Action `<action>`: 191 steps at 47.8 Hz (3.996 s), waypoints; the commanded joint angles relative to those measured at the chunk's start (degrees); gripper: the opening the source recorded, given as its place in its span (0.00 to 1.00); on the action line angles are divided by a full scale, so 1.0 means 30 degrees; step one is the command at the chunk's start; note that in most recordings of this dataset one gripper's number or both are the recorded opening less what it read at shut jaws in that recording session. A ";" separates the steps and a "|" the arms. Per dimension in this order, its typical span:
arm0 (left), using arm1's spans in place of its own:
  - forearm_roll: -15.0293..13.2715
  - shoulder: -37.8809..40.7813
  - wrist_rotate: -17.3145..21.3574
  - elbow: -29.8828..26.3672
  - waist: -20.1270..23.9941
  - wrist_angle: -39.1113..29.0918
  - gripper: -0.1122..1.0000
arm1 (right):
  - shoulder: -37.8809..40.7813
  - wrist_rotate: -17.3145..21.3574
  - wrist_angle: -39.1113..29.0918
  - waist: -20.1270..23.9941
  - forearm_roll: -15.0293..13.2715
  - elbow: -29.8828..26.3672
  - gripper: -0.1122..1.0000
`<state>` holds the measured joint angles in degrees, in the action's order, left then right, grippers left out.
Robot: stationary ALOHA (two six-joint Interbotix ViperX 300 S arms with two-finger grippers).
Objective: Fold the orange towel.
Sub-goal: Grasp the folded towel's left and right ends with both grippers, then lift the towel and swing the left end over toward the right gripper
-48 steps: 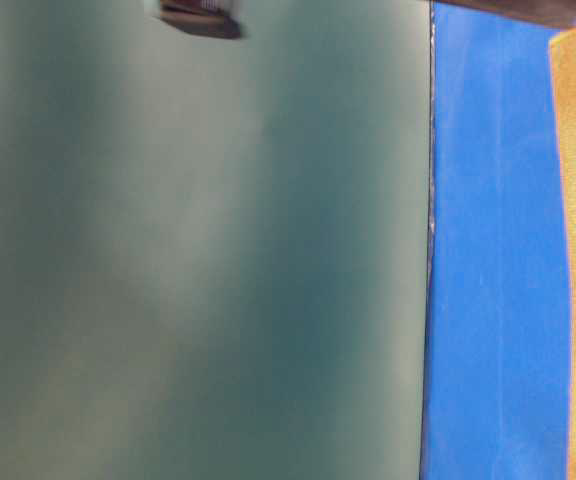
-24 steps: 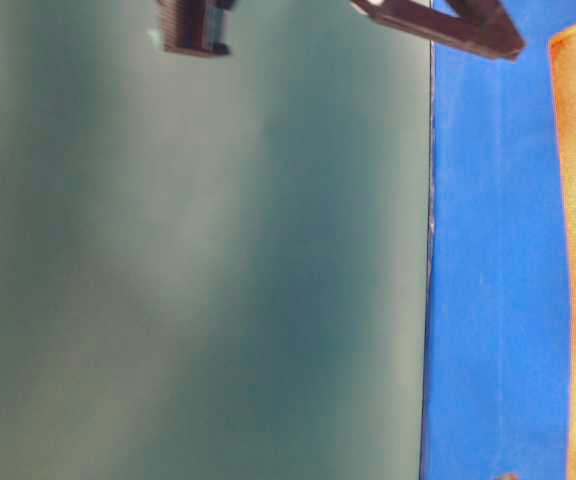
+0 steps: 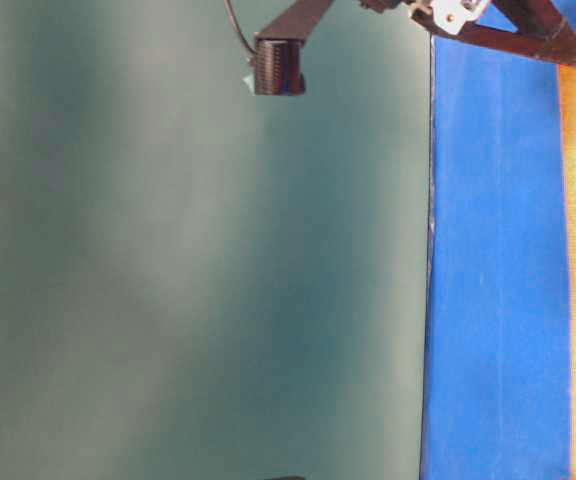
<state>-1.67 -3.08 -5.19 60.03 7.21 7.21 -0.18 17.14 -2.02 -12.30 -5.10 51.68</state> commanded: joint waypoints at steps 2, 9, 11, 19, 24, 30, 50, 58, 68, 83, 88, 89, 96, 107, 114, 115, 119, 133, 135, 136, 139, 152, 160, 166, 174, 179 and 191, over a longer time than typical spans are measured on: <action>0.0059 -0.0029 0.0059 0.0059 0.0117 0.0234 0.67 | 0.0059 0.0000 0.0293 0.0029 -0.0059 -0.0322 0.63; 0.0029 -0.0029 0.0088 0.0264 0.0088 0.0234 0.67 | 0.0205 0.0000 0.0293 0.0000 -0.0059 -0.0322 0.63; 0.0029 -0.0029 0.0088 0.0293 0.0088 0.0205 0.67 | 0.0205 0.0000 0.0293 0.0000 -0.0059 -0.0352 0.63; 0.0029 0.0000 0.0088 0.0234 0.0117 0.0088 0.62 | 0.0205 0.0000 0.0322 0.0234 -0.0117 -0.0322 0.55; 0.0029 0.0205 0.0059 0.0205 0.0117 -0.0205 0.52 | 0.0205 0.0000 0.0322 0.0557 -0.0205 -0.0293 0.35; 0.0059 0.0498 0.0059 0.0029 0.0088 -0.0937 0.33 | 0.0205 0.0000 0.0322 0.0967 -0.0176 -0.0264 0.13; 0.0029 -0.0059 0.0059 -0.0557 0.0088 -0.2051 0.12 | -0.0498 0.0000 0.0088 0.1113 -0.0205 -0.0557 0.13; 0.0029 -0.1992 0.0029 -0.1436 0.0059 -0.4775 0.12 | -0.2637 -0.0029 -0.1143 0.1084 -0.0234 -0.0791 0.13; 0.0029 -0.5186 0.0059 -0.2109 -0.0117 -0.7031 0.12 | -0.5420 -0.0029 -0.2783 0.1201 -0.0527 -0.0996 0.13; 0.0029 -0.8232 0.0059 -0.1758 -0.0352 -0.7207 0.12 | -0.7939 -0.0029 -0.3311 0.1582 -0.0879 -0.1025 0.13; 0.0059 -0.8467 0.0059 -0.1729 -0.0439 -0.7207 0.12 | -0.8027 -0.0029 -0.3311 0.1582 -0.0996 -0.0996 0.13; 0.0029 -0.8496 0.0059 -0.1729 -0.0439 -0.7148 0.12 | -0.8027 0.0000 -0.3311 0.1582 -0.1055 -0.0996 0.13; 0.0029 -0.8379 0.0059 -0.1758 -0.0820 -0.6592 0.12 | -0.7822 0.0029 -0.3311 0.1465 -0.1377 -0.1084 0.13; 0.0029 -0.7852 0.0117 -0.1934 -0.2549 -0.4219 0.12 | -0.7354 0.0059 -0.3193 -0.0146 -0.1875 -0.1143 0.13; 0.0146 -0.6826 0.0205 -0.2666 -0.3926 -0.2314 0.12 | -0.6650 0.0059 -0.2988 -0.1553 -0.2637 -0.1582 0.13; 0.0146 -0.6621 0.0234 -0.2783 -0.4072 -0.2139 0.12 | -0.6533 0.0059 -0.2959 -0.1758 -0.2783 -0.1699 0.13; 0.0205 -0.5771 0.0732 -0.3516 -0.4717 -0.1611 0.12 | -0.5771 0.0059 -0.2783 -0.2520 -0.3398 -0.2344 0.13; 0.0176 -0.2432 0.4951 -0.7090 -0.6387 -0.1172 0.12 | -0.3252 0.0029 -0.2314 -0.4043 -0.5449 -0.5127 0.13; 0.0176 -0.2080 0.5127 -0.7500 -0.6416 -0.1201 0.12 | -0.2871 0.0029 -0.2256 -0.4131 -0.5771 -0.5596 0.13; 0.0176 -0.1904 0.5186 -0.7705 -0.6416 -0.1172 0.12 | -0.2725 0.0029 -0.2256 -0.4131 -0.5918 -0.5771 0.13; 0.0176 -0.1406 0.5361 -0.8262 -0.6416 -0.1201 0.12 | -0.2344 0.0029 -0.2256 -0.4131 -0.6270 -0.6270 0.13; 0.0176 0.0586 0.5947 -1.0166 -0.6445 -0.1201 0.12 | -0.1318 0.0000 -0.2227 -0.4307 -0.6621 -0.7793 0.13; 0.0176 0.1084 0.6006 -1.0811 -0.6445 -0.1113 0.12 | -0.1553 0.0000 -0.2256 -0.4629 -0.6768 -0.7441 0.13; 0.0176 0.1875 0.6094 -1.1689 -0.6387 -0.0557 0.12 | -0.2314 0.0000 -0.2256 -0.5127 -0.6768 -0.6563 0.13; 0.0176 0.3750 0.6123 -1.3652 -0.5977 -0.0117 0.12 | -0.3838 0.0000 -0.2285 -0.5479 -0.6768 -0.5039 0.13; 0.0176 0.4980 0.6123 -1.5059 -0.5742 -0.0088 0.12 | -0.4951 0.0000 -0.2314 -0.5537 -0.6768 -0.3926 0.13; 0.0176 0.7061 0.6094 -1.7256 -0.5596 -0.0088 0.12 | -0.6475 0.0029 -0.3047 -0.5596 -0.6768 -0.2402 0.13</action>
<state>-1.32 18.19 12.92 10.90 -8.35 6.15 -17.93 17.23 -10.63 -27.25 -24.96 44.82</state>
